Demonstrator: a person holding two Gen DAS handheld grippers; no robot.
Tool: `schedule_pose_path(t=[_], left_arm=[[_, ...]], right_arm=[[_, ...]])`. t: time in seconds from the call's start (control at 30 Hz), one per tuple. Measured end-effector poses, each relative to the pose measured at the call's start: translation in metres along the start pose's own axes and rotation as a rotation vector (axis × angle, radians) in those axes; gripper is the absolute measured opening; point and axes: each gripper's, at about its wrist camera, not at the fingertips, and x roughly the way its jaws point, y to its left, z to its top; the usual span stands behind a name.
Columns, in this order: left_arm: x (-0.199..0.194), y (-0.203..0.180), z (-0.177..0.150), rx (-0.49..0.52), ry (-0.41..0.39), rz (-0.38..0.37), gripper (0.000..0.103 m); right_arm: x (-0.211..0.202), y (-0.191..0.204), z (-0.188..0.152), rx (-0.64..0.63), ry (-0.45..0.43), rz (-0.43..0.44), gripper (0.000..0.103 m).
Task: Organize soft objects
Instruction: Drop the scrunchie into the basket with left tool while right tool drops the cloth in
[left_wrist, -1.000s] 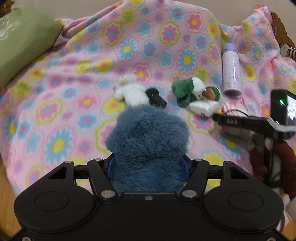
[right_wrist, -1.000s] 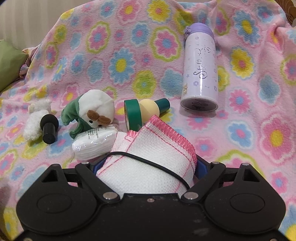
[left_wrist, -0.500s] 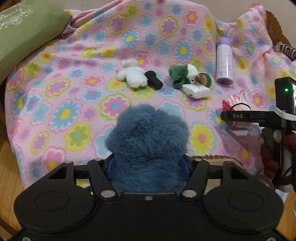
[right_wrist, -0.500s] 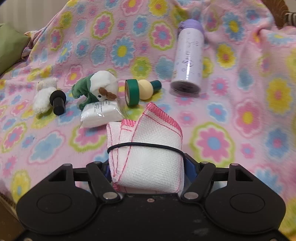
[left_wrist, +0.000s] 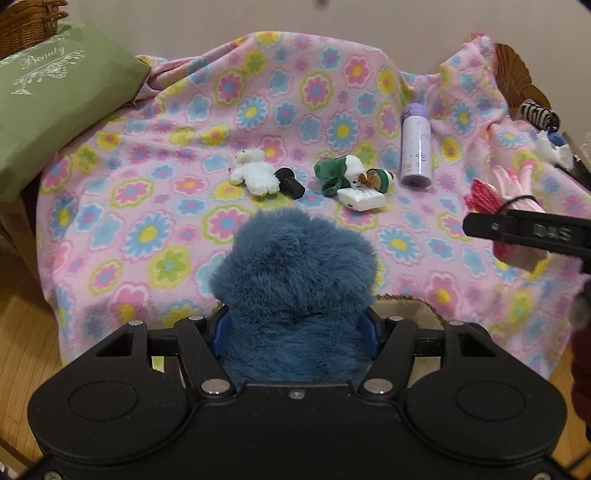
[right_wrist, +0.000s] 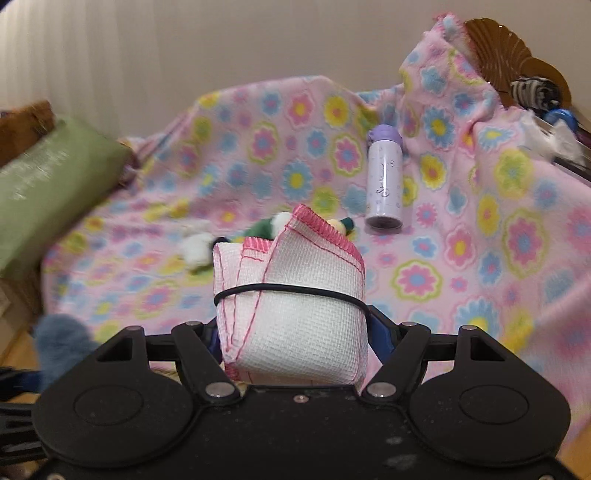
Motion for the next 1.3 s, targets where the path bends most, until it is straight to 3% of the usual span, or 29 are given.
schedule_pose_path(t=[0.1, 0.3, 0.57, 0.87, 1.03, 1.3], left_arm=[[-0.007, 0.001, -0.007, 0.004, 0.020, 0.004, 0.061], [-0.003, 0.005, -0.017, -0.020, 0.085, -0.012, 0.061], [0.001, 0.006, -0.025, -0.016, 0.128, 0.000, 0.061], [0.003, 0.006, -0.028, -0.027, 0.142, -0.010, 0.062], [0.000, 0.004, -0.027, -0.021, 0.123, -0.008, 0.072], [-0.002, 0.004, -0.024, -0.025, 0.103, -0.009, 0.075]], right_arm=[[-0.024, 0.004, -0.013, 0.032, 0.026, 0.029, 0.072], [-0.042, 0.015, -0.039, 0.027, 0.088, -0.004, 0.072], [-0.039, 0.032, -0.069, -0.044, 0.195, 0.017, 0.072], [-0.032, 0.035, -0.068, -0.042, 0.230, 0.027, 0.073], [-0.030, 0.036, -0.068, -0.049, 0.236, 0.028, 0.075], [-0.030, 0.035, -0.068, -0.048, 0.237, 0.029, 0.076]])
